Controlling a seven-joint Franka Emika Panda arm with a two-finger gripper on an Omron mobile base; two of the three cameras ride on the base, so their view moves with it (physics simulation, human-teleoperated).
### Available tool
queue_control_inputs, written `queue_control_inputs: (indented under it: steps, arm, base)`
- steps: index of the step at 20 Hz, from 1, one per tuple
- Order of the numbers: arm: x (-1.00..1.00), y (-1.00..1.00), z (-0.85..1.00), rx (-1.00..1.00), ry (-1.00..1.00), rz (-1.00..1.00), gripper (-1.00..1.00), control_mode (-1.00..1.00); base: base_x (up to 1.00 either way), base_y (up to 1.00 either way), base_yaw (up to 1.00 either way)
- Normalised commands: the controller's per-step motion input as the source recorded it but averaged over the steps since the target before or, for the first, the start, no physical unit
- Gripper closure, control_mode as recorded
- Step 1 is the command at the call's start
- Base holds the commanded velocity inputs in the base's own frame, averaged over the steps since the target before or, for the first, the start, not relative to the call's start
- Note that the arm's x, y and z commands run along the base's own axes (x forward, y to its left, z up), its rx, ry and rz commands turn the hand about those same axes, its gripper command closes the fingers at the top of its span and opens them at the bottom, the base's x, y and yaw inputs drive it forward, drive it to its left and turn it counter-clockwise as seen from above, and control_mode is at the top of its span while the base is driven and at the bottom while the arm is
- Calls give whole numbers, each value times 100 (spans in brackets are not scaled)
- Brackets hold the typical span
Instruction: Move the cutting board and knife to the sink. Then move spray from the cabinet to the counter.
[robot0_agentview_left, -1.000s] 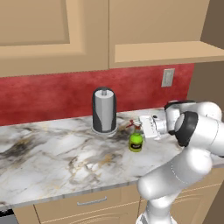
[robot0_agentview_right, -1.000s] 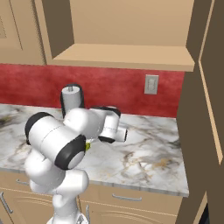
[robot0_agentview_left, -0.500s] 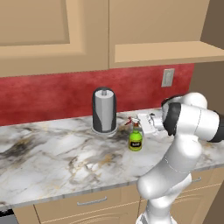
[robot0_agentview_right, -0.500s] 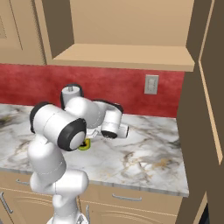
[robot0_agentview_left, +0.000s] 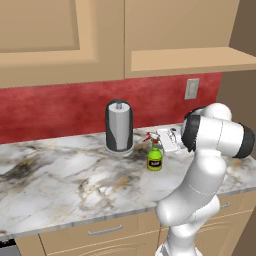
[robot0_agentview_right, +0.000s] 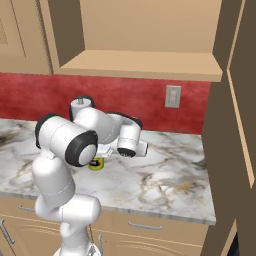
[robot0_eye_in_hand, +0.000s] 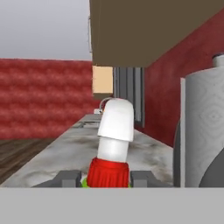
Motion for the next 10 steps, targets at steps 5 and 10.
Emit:
queue_control_inputs:
  steps: [5,10]
  arm:
    - [-1,0,0,0,-17,3,100,-100]
    - [0,0,-5,0,-3,2,100,-100]
  base:
    - [0,0,0]
    - [0,0,0]
